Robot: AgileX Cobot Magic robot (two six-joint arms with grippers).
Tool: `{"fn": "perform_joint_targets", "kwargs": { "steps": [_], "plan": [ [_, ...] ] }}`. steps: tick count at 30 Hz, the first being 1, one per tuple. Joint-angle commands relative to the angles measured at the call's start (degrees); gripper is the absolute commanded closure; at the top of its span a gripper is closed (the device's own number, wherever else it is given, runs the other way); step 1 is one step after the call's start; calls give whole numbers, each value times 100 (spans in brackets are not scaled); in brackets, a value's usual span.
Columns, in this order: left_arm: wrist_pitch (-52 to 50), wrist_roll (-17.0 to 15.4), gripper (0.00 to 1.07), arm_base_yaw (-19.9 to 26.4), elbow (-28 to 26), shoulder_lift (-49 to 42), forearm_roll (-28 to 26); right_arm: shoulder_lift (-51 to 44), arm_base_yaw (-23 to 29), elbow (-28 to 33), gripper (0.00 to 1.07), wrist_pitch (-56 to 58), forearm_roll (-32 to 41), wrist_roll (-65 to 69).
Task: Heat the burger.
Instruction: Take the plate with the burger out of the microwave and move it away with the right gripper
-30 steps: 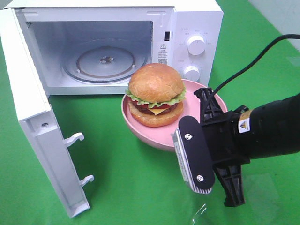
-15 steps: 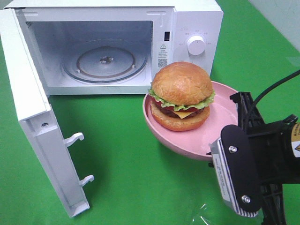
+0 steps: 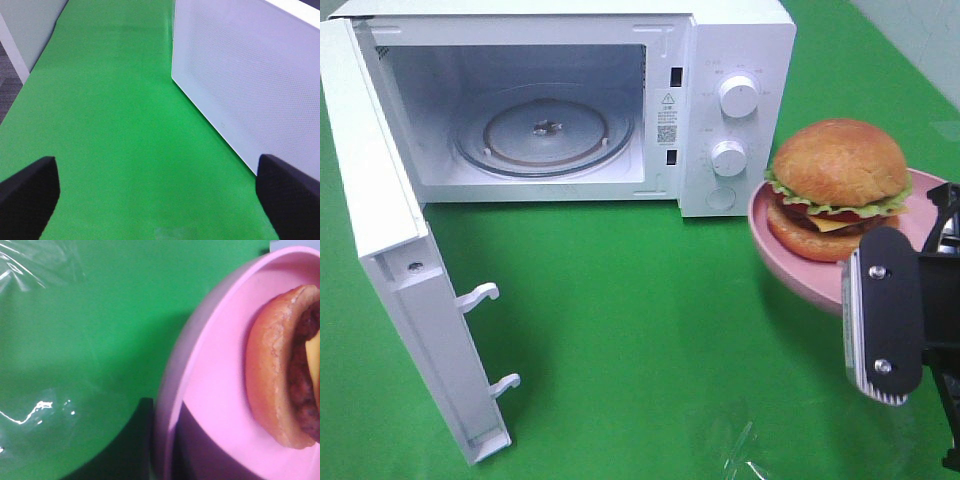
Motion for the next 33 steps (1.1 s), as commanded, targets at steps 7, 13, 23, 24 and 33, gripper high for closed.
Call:
{"fn": "perform_joint_targets", "kwargs": {
  "steps": [7,13,23,24,33],
  "plan": [
    [-46,-17,7,11,29,-115,-34,-86,-29,-29,107,596,-1324,2481],
    [-46,-17,7,11,29,-115,-34,-86,-29,-29,107,1318,-1581,3856],
    [-46,-17,7,11,29,-115,-34,-69,-29,-29,107,2017,-1702,5363],
    [-46,-17,7,11,29,-115,-34,-69,-29,-29,107,2143,-1713,5609],
    [-46,-17,7,11,29,-115,-34,607,-29,-40,107,2475,-1725,6486]
  ]
}}
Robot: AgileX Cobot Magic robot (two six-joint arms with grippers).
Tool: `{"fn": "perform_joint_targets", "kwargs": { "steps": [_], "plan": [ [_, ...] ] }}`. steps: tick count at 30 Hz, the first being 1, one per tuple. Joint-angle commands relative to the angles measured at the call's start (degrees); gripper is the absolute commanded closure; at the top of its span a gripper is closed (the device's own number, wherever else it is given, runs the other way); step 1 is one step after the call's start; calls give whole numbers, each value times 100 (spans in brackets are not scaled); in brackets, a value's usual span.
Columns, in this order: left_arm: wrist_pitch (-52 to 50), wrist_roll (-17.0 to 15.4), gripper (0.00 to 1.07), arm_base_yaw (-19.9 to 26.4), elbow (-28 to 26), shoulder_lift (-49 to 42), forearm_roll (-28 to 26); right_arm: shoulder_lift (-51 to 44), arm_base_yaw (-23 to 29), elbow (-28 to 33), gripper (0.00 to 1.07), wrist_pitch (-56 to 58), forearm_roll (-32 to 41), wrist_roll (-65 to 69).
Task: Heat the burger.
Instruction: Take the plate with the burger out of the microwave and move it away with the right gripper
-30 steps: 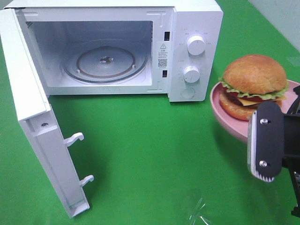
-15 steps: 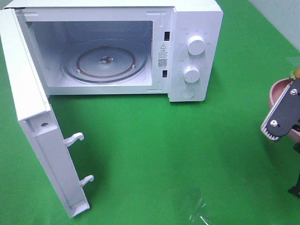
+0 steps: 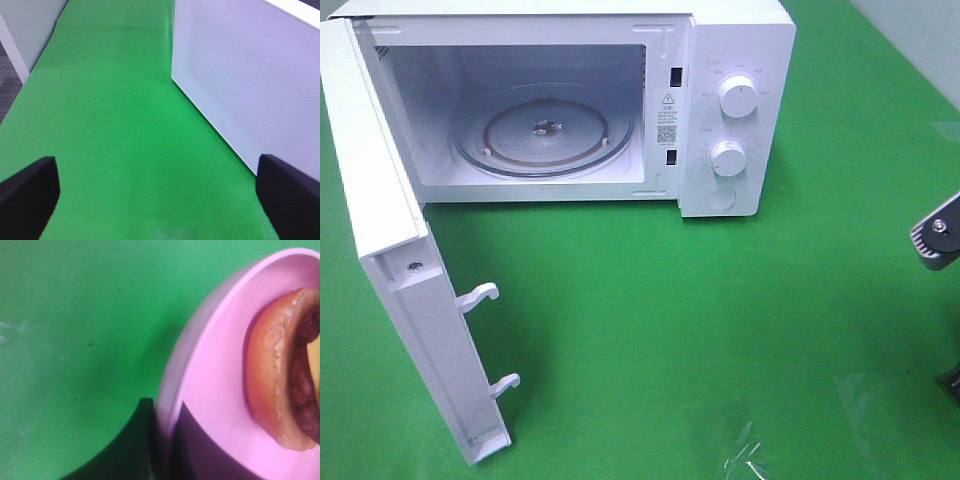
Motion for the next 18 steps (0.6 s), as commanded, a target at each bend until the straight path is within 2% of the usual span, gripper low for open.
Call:
{"fn": "perform_joint_targets", "kwargs": {
  "steps": [1,8,18],
  "plan": [
    [-46,-17,7,11,29,-115,-34,441,-29,-46,107,218,-395,510],
    [-46,-17,7,11,29,-115,-34,1536,-29,-86,107,109,-814,2183],
    [-46,-17,7,11,29,-115,-34,2653,-149,-659,107,-126,-1226,2739]
  ]
}}
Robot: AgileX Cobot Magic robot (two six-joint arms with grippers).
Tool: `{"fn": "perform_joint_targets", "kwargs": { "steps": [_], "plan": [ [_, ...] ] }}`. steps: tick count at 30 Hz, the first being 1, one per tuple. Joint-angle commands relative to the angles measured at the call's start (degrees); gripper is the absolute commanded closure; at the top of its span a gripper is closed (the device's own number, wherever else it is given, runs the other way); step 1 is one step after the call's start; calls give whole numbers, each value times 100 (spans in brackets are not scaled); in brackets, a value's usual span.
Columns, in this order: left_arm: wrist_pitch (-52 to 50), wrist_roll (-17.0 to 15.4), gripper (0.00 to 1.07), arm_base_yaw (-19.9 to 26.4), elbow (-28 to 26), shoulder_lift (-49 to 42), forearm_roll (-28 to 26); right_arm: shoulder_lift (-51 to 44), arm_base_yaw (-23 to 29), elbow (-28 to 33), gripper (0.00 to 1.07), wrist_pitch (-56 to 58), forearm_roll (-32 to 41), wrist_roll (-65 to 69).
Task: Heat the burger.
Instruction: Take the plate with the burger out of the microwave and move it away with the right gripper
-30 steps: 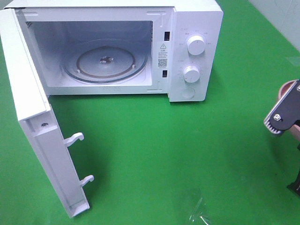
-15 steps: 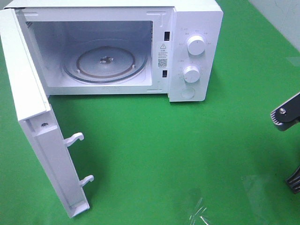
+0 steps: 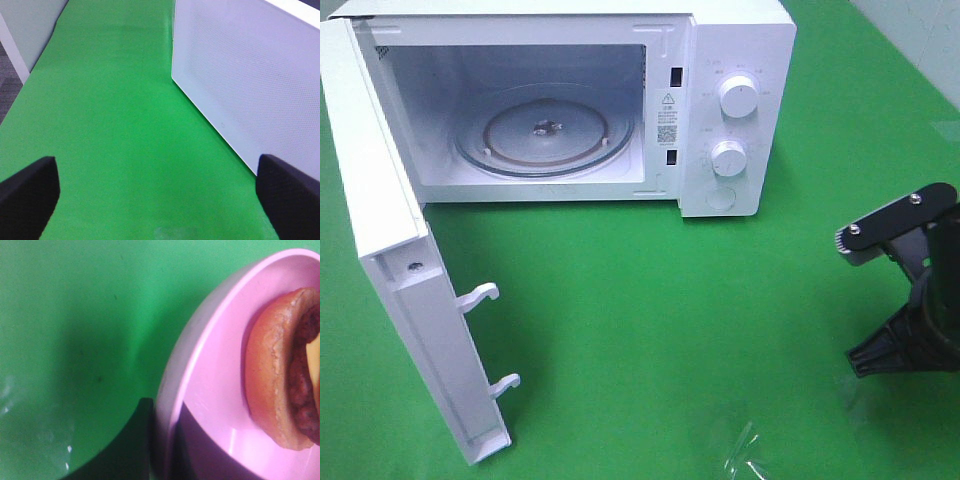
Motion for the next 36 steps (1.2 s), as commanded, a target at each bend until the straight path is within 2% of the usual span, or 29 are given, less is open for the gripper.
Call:
{"fn": "perform_joint_targets", "kwargs": {
  "steps": [1,10,16,20,21,22,23,24,26,29,30,33,35,36],
  "plan": [
    [-46,-17,7,11,29,-115,-34,521,-292,-350,107,138,-435,223],
    [-46,-17,7,11,29,-115,-34,1243,-859,-613,107,-338,-533,223],
    [-46,-17,7,11,29,-115,-34,1524,-1003,-613,104,-470,-579,304],
    [-46,-17,7,11,29,-115,-34,1667,-1003,-613,95,-498,-573,424],
    [-46,-17,7,11,29,-115,-34,1633,-997,-613,88,-584,-556,424],
    [-46,-17,7,11,29,-115,-34,1633,-997,-613,88,-584,-556,424],
    [-46,-17,7,11,29,-115,-34,1530,-991,-619,80,-630,-464,413],
    [-46,-17,7,11,29,-115,-34,1530,-991,-619,80,-630,-464,413],
    [-46,-17,7,11,29,-115,-34,1197,-991,-745,66,-647,11,52],
    [-46,-17,7,11,29,-115,-34,1003,-991,-819,61,-693,286,-304],
    [-46,-17,7,11,29,-115,-34,733,-991,-894,58,-773,688,-808],
    [-46,-17,7,11,29,-115,-34,584,-991,-922,57,-814,900,-1037],
    [-46,-17,7,11,29,-115,-34,-29,-991,-945,46,-1043,1874,-2435],
    [-46,-17,7,11,29,-115,-34,-29,-991,-945,46,-1043,1874,-2435]
  ]
}}
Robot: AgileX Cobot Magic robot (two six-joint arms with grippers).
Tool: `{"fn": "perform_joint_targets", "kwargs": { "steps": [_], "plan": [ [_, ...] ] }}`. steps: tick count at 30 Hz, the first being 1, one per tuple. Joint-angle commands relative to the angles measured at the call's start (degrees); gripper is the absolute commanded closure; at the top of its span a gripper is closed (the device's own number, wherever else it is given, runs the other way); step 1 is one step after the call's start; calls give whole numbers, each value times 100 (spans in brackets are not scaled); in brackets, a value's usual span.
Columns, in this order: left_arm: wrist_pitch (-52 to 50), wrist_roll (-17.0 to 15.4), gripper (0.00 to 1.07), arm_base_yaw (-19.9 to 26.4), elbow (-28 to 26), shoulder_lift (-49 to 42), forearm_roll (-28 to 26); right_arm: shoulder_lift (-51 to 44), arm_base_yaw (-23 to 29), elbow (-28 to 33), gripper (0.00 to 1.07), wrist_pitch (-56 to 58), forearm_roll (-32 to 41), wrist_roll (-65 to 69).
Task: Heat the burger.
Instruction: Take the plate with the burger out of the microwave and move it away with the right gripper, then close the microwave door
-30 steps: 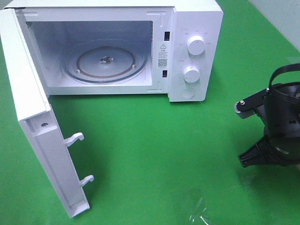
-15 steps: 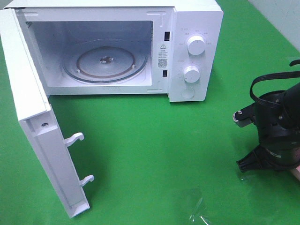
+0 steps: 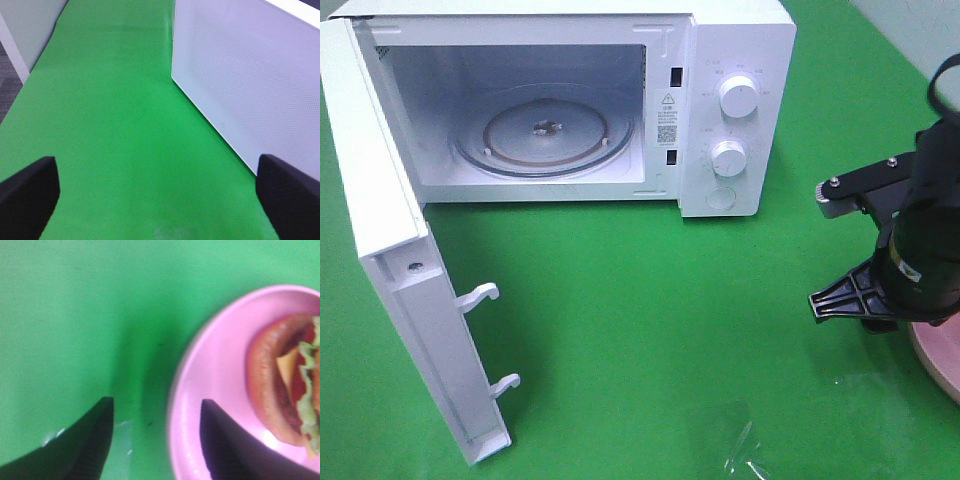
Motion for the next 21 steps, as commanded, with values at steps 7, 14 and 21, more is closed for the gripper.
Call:
{"fn": "perform_joint_targets", "kwargs": {
  "steps": [7,14,21],
  "plan": [
    [-46,-17,7,11,29,-115,-34,-1679,-29,-17,25,17,2504,-3518],
    [-46,-17,7,11,29,-115,-34,-2813,-29,-17,27,584,2859,-4228],
    [-46,-17,7,11,29,-115,-34,-3999,-29,-17,27,1238,2893,-4423]
  ]
}}
